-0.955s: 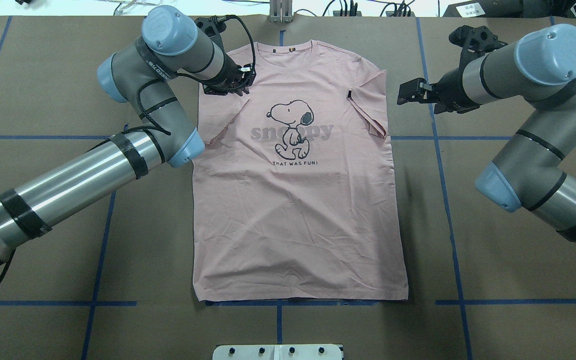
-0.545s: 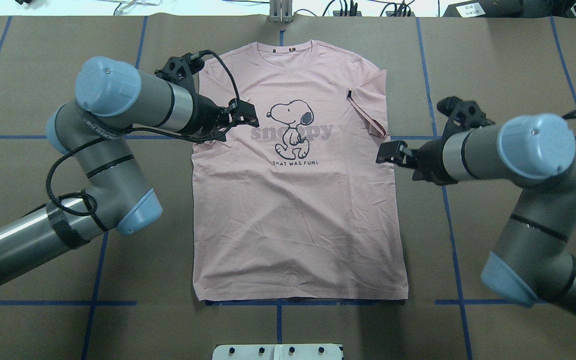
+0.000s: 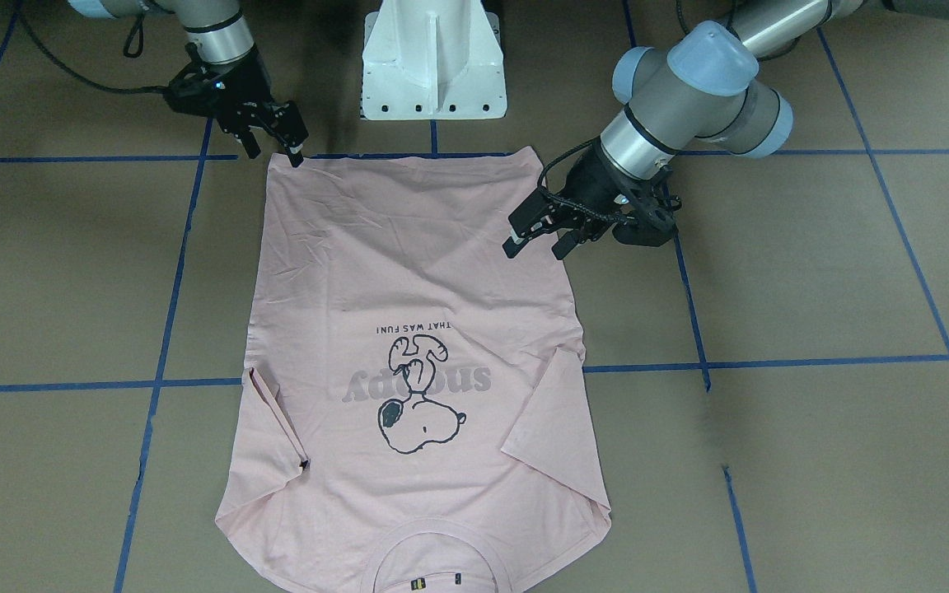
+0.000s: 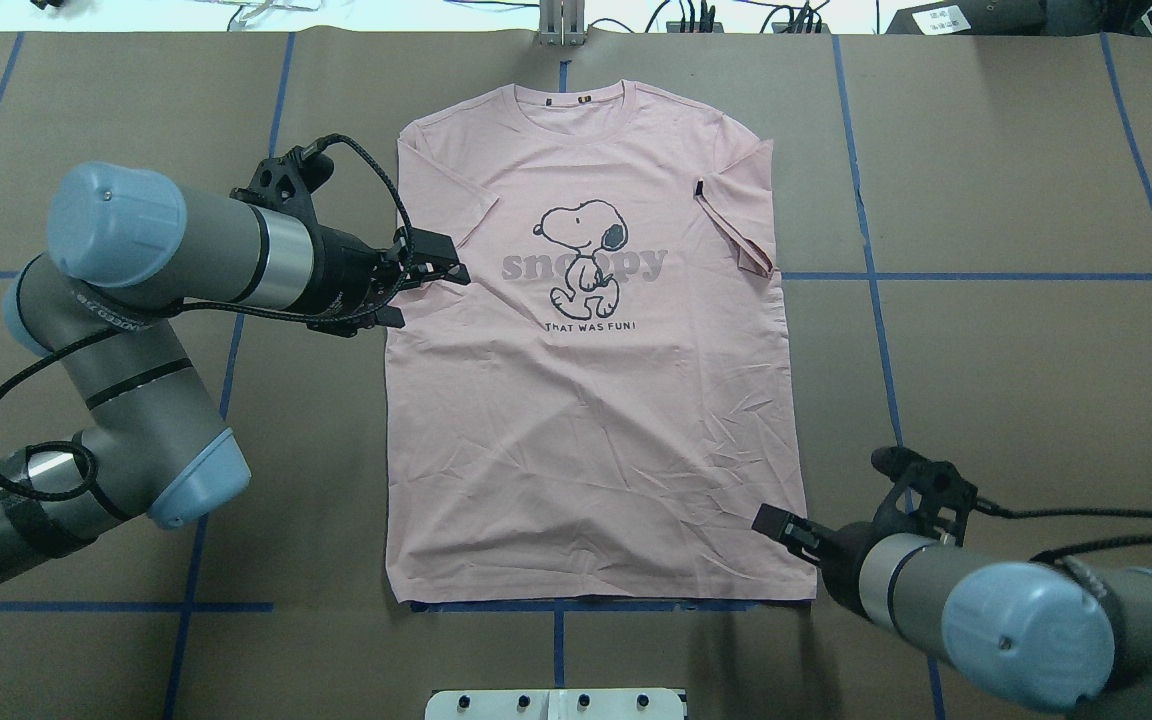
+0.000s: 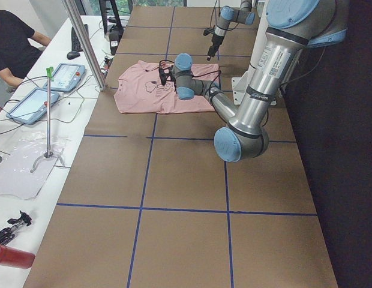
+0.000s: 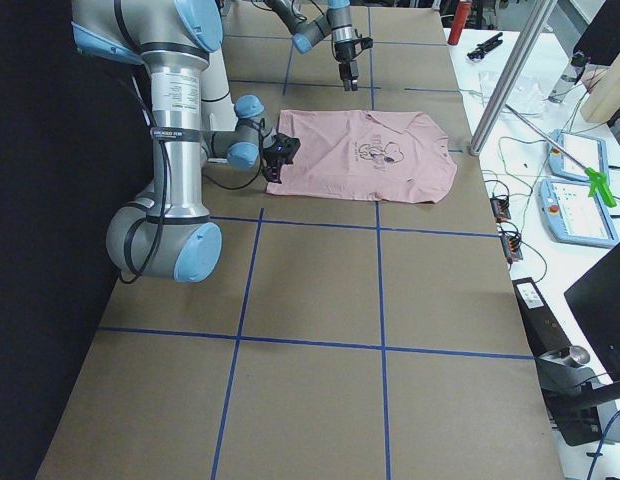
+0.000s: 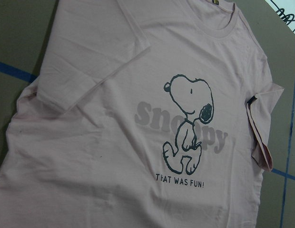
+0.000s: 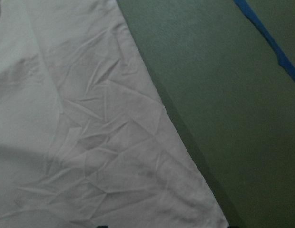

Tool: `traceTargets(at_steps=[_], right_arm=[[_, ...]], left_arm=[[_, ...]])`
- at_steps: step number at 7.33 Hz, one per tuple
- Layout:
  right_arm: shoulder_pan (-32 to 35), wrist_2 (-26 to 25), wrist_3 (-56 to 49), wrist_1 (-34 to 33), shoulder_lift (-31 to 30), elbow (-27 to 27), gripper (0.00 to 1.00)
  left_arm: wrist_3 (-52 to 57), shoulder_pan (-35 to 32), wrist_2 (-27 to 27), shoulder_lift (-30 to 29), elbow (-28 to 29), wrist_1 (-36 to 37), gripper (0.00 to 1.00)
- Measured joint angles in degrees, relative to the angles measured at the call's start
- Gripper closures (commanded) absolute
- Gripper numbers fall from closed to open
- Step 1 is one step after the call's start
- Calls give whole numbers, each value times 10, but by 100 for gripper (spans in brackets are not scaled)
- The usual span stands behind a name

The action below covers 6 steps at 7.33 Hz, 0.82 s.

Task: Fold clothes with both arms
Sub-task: 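Move both grippers to the shirt hem corners nearest the robot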

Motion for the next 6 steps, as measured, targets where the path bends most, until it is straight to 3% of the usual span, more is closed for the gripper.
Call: traceTargets(at_steps=[2,6], right_arm=[[-45,-42,66,-26,0,-5,23],[-52,-44,84,-31,6,-32,27]], left_arm=[[-4,0,3,7,0,0,0],[-6,0,4,8,0,0,0]])
